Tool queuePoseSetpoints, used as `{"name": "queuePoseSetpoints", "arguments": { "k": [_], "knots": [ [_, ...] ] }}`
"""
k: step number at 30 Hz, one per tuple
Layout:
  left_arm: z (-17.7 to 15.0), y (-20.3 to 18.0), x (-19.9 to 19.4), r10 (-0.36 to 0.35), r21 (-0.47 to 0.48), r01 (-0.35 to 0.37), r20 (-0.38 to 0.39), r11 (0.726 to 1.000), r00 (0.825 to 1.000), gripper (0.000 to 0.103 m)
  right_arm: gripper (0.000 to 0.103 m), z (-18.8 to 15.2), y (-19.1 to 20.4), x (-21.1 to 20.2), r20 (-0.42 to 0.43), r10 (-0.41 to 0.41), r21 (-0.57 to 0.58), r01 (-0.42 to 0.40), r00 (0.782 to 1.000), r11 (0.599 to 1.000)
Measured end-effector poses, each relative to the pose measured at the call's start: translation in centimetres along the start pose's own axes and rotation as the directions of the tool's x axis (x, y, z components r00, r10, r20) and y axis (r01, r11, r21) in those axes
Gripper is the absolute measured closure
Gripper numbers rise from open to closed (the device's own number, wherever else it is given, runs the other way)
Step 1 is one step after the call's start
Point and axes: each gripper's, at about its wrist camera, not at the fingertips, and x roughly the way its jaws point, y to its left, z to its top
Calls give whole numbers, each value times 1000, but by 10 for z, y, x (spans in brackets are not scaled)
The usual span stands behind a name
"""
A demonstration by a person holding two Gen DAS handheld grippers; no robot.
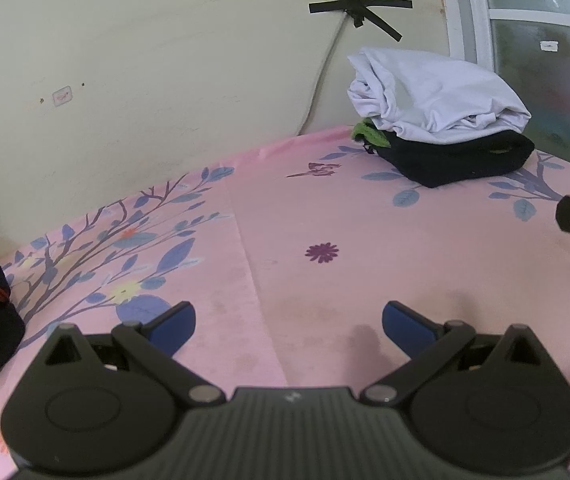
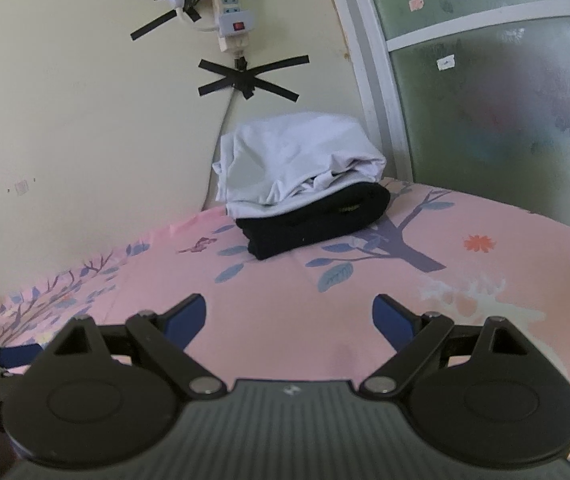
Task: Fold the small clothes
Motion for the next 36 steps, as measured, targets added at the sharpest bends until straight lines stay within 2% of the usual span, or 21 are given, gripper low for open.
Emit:
{"name": "queuePoseSetpoints", "arguments": {
  "k": [36],
  "knots": [
    [-1,-1,1,4,6,-4,-1,1000,1000,0,19,4,0,-1,13,0,8,0,1000,1000]
  ]
}}
